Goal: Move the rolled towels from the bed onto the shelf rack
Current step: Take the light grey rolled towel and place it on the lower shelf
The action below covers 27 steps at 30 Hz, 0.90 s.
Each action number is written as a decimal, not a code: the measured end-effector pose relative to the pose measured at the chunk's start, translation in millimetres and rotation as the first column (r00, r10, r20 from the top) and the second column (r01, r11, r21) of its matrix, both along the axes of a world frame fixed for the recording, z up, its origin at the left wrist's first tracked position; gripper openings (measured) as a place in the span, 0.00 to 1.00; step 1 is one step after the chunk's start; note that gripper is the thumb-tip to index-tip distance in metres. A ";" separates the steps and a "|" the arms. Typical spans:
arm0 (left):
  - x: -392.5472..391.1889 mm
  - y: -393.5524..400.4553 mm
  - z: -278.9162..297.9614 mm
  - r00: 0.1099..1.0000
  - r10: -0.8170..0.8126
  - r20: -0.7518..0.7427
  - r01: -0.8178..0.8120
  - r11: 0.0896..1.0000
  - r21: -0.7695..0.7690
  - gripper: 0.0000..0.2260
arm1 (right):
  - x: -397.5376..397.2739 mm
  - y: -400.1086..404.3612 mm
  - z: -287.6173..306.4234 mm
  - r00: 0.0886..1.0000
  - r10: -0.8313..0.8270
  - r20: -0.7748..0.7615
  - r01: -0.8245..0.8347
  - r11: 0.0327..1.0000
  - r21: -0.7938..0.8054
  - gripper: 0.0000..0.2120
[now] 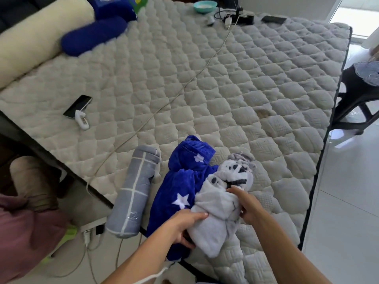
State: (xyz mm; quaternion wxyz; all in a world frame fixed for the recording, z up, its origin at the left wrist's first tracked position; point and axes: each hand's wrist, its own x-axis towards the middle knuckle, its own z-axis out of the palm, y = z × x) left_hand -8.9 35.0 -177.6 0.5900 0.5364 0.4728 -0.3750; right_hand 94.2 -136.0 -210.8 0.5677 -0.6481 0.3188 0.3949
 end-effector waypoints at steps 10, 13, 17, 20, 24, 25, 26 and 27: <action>-61.0 46.3 52.4 0.950 0.074 0.302 -0.092 0.995 0.044 0.24 | -42.6 48.1 70.0 0.940 0.014 0.341 -0.059 0.991 0.122 0.19; -110.4 73.5 71.3 0.904 0.208 0.375 -0.246 0.968 0.057 0.23 | -69.2 92.8 92.3 0.905 0.108 0.412 -0.186 0.970 0.154 0.26; -204.2 106.8 98.2 0.805 0.375 0.459 -0.447 0.893 0.054 0.21 | -128.5 160.9 121.4 0.827 0.278 0.489 -0.417 0.886 0.201 0.30; -291.5 122.9 105.2 0.717 0.504 0.482 -0.592 0.805 0.039 0.22 | -195.5 210.4 143.0 0.731 0.410 0.546 -0.602 0.764 0.232 0.24; -414.9 126.4 103.6 0.535 0.685 0.493 -0.779 0.627 -0.026 0.28 | -306.8 271.3 162.4 0.492 0.591 0.640 -0.845 0.500 0.188 0.20; -441.2 125.3 103.1 0.492 0.719 0.491 -0.808 0.587 -0.049 0.27 | -332.9 284.5 165.1 0.425 0.614 0.665 -0.886 0.433 0.166 0.18; -456.5 124.5 103.8 0.463 0.744 0.482 -0.827 0.558 -0.068 0.27 | -349.3 293.5 169.6 0.371 0.624 0.688 -0.911 0.388 0.139 0.16; -482.2 122.0 104.4 0.410 0.776 0.479 -0.859 0.505 -0.083 0.27 | -377.0 305.8 172.1 0.306 0.643 0.702 -0.939 0.326 0.111 0.18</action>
